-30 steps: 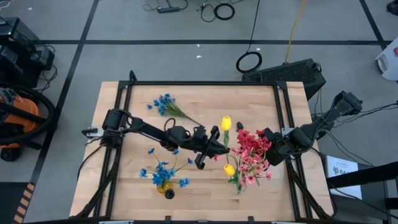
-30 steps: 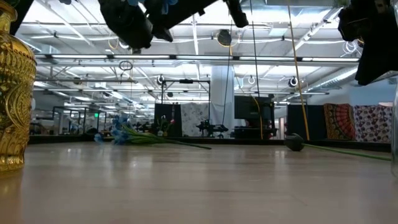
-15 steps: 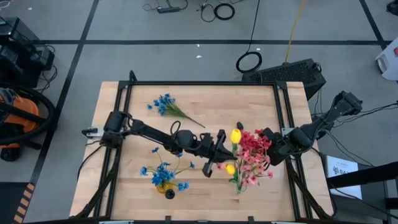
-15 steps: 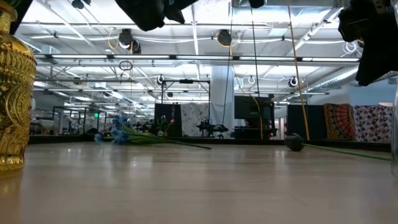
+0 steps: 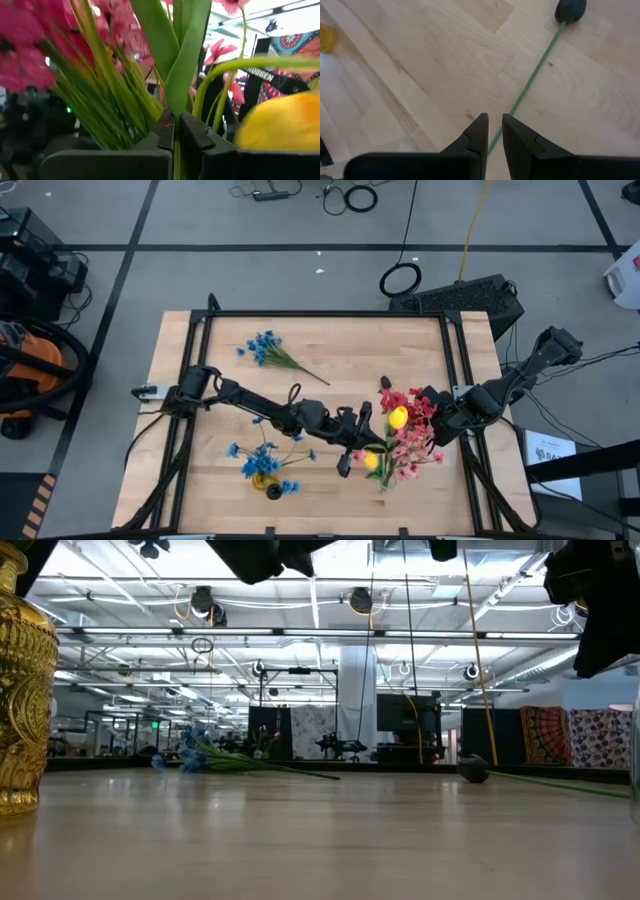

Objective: Sort flowers into vase by color
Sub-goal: Put the yellow tulip into the transparent vase

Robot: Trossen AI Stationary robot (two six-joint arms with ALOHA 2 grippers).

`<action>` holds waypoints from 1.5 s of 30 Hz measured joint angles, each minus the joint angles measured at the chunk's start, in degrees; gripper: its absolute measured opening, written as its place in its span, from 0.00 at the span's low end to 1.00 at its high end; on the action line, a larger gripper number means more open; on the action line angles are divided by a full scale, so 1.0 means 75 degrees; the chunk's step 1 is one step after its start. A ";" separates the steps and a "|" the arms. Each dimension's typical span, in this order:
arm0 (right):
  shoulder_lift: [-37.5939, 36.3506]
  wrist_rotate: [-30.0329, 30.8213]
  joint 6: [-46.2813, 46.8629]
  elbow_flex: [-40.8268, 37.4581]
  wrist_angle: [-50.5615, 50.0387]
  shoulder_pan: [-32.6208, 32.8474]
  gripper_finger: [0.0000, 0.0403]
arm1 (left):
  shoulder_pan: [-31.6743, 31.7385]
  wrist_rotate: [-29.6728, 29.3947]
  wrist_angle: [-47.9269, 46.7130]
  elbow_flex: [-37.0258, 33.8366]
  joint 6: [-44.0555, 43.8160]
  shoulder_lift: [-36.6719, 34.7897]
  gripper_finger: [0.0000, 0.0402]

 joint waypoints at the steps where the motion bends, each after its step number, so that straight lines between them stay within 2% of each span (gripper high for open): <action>1: -0.0003 0.0003 -0.0057 0.0000 0.0003 0.0000 0.12 | -0.0021 -0.0011 -0.0111 0.0003 0.0001 -0.0001 0.03; 10: -0.0001 0.0000 -0.0455 0.0000 0.0006 -0.0001 0.12 | -0.0098 -0.0017 -0.0757 0.0003 0.0006 -0.0003 0.06; 18: 0.0000 -0.0029 -0.0688 0.0000 -0.0052 0.0000 0.12 | -0.0046 0.0166 -0.1172 0.0003 -0.0392 -0.0006 0.28; 22: 0.0000 -0.0029 -0.0717 0.0000 -0.0144 -0.0003 0.12 | -0.0025 0.0586 -0.1486 0.0003 -0.0298 -0.0073 0.39; 25: 0.0000 -0.0029 -0.0712 0.0000 -0.0228 0.0000 0.12 | -0.0026 0.1033 -0.1887 0.0003 0.0215 -0.0186 0.44; 33: -0.0004 -0.0028 -0.0374 0.0000 -0.0817 -0.0002 0.12 | 0.0163 0.1079 -0.3334 0.0032 0.0665 -0.0547 0.46; 40: -0.0007 0.0022 -0.0295 0.0000 -0.1151 -0.0058 0.12 | 0.0296 0.1064 -0.4037 0.0116 0.1020 -0.1060 0.46; 45: -0.0025 0.0318 -0.0164 0.0000 -0.1187 -0.0139 0.12 | 0.0309 0.0820 -0.4911 0.0163 0.1567 -0.1490 0.46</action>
